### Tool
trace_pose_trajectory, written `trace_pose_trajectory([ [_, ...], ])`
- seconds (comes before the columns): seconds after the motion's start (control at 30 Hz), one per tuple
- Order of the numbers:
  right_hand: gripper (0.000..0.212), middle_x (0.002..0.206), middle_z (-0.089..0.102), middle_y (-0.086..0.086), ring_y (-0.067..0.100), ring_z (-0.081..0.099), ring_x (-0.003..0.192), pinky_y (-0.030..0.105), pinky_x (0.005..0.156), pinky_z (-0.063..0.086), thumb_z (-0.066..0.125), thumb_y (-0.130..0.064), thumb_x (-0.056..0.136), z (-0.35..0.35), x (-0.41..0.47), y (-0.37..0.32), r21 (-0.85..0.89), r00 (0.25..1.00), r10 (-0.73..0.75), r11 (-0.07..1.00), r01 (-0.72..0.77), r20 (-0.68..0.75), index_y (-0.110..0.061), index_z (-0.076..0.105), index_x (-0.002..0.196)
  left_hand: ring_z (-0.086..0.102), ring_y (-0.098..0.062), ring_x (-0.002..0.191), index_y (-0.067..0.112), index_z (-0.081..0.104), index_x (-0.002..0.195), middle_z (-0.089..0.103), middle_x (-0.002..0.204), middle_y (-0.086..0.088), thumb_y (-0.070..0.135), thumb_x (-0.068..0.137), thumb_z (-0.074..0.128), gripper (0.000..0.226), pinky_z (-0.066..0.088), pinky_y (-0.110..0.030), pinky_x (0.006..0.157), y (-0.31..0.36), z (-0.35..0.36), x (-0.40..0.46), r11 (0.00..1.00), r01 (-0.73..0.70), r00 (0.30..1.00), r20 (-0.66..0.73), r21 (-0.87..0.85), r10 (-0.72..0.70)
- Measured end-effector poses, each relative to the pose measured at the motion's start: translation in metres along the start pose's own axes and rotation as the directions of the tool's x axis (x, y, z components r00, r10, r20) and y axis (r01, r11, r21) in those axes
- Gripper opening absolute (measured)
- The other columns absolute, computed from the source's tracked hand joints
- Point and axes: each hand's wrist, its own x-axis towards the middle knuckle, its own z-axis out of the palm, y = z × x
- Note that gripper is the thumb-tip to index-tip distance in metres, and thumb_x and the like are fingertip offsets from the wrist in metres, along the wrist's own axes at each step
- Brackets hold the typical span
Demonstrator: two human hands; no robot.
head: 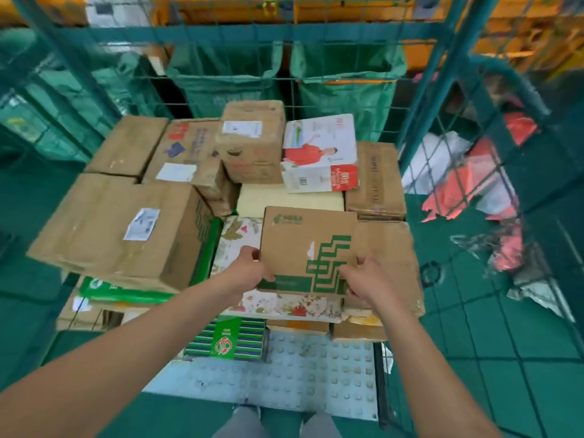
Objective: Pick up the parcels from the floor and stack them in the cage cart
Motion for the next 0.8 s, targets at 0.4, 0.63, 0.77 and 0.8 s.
trace_pose_trajectory([
  [0.4, 0.065, 0.119, 0.069, 0.006, 0.019, 0.074, 0.084, 0.028, 0.063, 0.062, 0.068, -0.03, 0.098, 0.121, 0.009, -0.065, 0.119, 0.976, 0.095, 0.986, -0.12, 0.194, -0.024, 0.025, 0.146, 0.061, -0.023, 0.12, 0.034, 0.026, 0.154, 0.06, 0.136, 0.001, 0.043, 0.084, 0.078, 0.088, 0.047, -0.051, 0.109, -0.063, -0.112, 0.023, 0.953, 0.076, 0.991, 0.125, -0.295, -0.04],
  [0.63, 0.073, 0.122, 0.056, 0.014, 0.035, 0.078, 0.076, 0.036, 0.054, 0.063, 0.052, -0.074, 0.092, 0.182, 0.017, -0.081, 0.359, 0.954, 0.242, 0.887, -0.291, 0.176, -0.024, 0.026, 0.138, 0.061, -0.024, 0.122, 0.025, 0.035, 0.145, 0.062, 0.134, -0.001, 0.096, 0.046, 0.072, 0.127, 0.045, -0.053, 0.111, -0.095, -0.163, 0.065, 0.944, 0.086, 0.99, 0.138, -0.319, -0.044],
  [0.77, 0.049, 0.108, 0.058, 0.01, 0.041, 0.076, 0.088, 0.048, 0.074, 0.065, 0.041, -0.058, 0.105, 0.208, 0.027, -0.087, 0.347, 0.941, 0.289, 0.876, -0.335, 0.178, -0.02, 0.029, 0.134, 0.064, -0.024, 0.116, 0.021, 0.036, 0.141, 0.065, 0.127, -0.003, 0.088, 0.063, 0.069, 0.108, 0.049, -0.052, 0.107, -0.1, -0.178, 0.083, 0.948, 0.09, 0.988, 0.148, -0.305, -0.046],
  [0.8, 0.045, 0.109, 0.058, 0.011, 0.041, 0.074, 0.092, 0.05, 0.08, 0.064, 0.04, -0.053, 0.106, 0.211, 0.03, -0.087, 0.343, 0.941, 0.29, 0.878, -0.334, 0.176, -0.02, 0.03, 0.134, 0.064, -0.024, 0.116, 0.019, 0.035, 0.139, 0.065, 0.126, -0.005, 0.08, 0.075, 0.067, 0.094, 0.049, -0.052, 0.108, -0.098, -0.179, 0.084, 0.953, 0.089, 0.988, 0.143, -0.289, -0.049],
])
